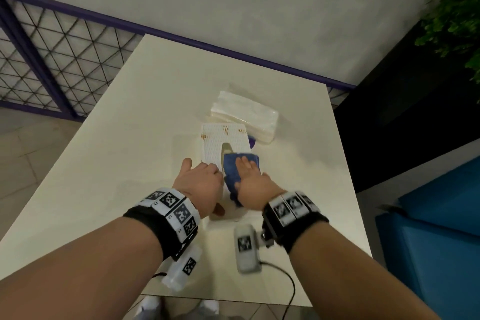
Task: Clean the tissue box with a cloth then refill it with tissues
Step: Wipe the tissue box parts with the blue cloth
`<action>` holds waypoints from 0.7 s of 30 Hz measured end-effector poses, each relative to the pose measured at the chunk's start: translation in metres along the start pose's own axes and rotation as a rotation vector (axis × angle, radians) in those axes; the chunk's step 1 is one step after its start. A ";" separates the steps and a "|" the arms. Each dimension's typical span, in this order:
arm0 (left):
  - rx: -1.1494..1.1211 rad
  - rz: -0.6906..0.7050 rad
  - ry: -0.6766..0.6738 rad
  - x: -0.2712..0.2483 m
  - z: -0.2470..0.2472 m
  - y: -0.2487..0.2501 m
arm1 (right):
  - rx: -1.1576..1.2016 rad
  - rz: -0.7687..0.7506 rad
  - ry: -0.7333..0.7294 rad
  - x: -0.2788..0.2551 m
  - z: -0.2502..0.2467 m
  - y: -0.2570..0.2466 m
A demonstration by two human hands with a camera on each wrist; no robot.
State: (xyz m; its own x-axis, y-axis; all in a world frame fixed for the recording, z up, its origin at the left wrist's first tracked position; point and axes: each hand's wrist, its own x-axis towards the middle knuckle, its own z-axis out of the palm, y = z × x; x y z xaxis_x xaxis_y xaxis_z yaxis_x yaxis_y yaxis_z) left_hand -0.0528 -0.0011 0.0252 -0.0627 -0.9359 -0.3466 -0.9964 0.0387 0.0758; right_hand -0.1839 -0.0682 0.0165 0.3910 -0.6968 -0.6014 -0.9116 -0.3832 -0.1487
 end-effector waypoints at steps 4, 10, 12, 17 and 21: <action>0.036 0.004 -0.014 0.000 -0.002 0.000 | -0.016 -0.002 0.087 0.051 -0.033 -0.011; 0.044 0.004 -0.016 0.002 -0.002 0.001 | 0.030 -0.044 0.124 0.008 -0.003 0.005; 0.032 -0.004 -0.008 0.002 -0.001 0.001 | 0.052 -0.044 0.161 -0.025 0.024 0.012; -0.005 -0.006 -0.014 0.002 0.000 -0.001 | 0.074 -0.022 0.132 -0.023 0.021 0.016; 0.019 0.003 -0.013 -0.001 -0.003 -0.001 | 0.083 0.008 0.121 0.027 -0.017 0.008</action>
State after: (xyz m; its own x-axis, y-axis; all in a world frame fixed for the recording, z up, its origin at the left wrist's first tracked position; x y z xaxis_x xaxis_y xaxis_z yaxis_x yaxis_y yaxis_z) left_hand -0.0517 -0.0016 0.0287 -0.0659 -0.9311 -0.3589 -0.9971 0.0478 0.0589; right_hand -0.1784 -0.1005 0.0120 0.3918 -0.7697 -0.5041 -0.9201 -0.3296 -0.2117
